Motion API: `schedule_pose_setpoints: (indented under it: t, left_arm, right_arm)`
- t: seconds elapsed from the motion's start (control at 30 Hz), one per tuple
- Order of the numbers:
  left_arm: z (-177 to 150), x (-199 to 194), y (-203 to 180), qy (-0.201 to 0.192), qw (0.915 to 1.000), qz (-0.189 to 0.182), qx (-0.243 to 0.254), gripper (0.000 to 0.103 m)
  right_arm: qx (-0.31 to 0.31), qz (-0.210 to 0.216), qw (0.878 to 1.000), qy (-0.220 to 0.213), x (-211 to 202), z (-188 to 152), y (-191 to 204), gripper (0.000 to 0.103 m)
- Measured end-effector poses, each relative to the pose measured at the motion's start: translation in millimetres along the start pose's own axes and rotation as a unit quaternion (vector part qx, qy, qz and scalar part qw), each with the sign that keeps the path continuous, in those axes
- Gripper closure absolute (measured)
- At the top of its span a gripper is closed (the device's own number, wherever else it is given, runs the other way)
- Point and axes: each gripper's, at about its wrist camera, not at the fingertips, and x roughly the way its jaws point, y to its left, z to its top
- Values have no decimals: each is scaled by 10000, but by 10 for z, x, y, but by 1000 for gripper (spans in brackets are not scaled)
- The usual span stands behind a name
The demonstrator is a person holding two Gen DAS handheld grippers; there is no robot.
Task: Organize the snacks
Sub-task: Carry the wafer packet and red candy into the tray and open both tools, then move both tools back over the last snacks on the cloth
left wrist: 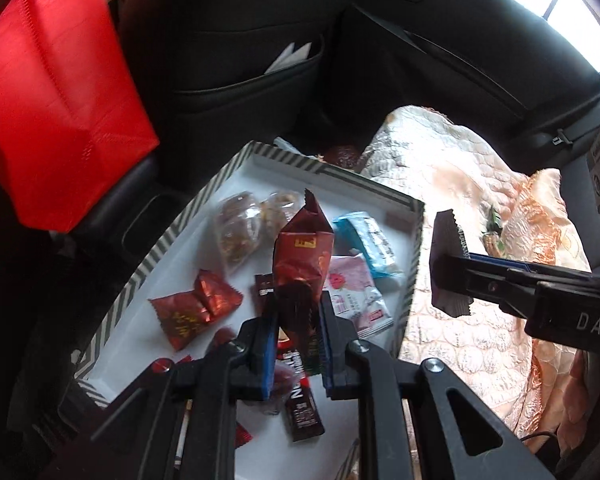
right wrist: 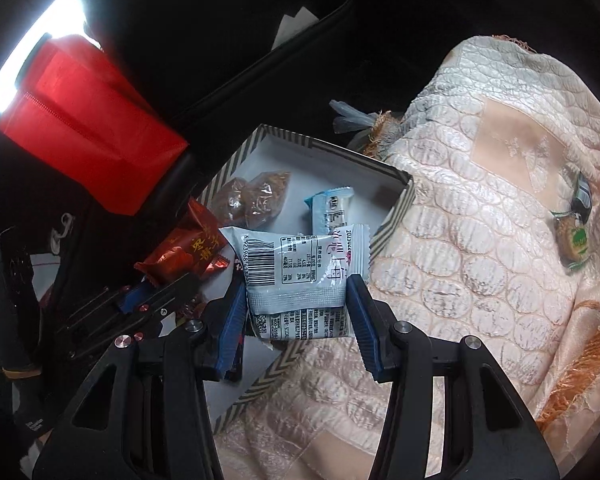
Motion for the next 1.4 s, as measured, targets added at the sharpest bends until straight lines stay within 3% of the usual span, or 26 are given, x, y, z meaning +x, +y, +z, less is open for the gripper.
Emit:
schedule_pose_setpoints:
  t: [0.43, 0.83, 1.17, 1.4]
  left_arm:
    - [-193, 173, 293, 219, 9991, 67, -361, 84]
    - [-215, 251, 359, 266, 9983, 199, -478, 83]
    - [-234, 244, 396, 238, 9976, 288, -587, 80]
    - [-231, 210, 481, 184, 9961, 374, -783, 55]
  right_arm:
    - [-278, -233, 9982, 482, 592, 78, 355, 54]
    - [-427, -632, 9951, 630, 847, 62, 472, 54]
    - [-61, -314, 9974, 653, 838, 75, 408, 46]
    - [-190, -369, 9966, 708, 835, 67, 478, 43]
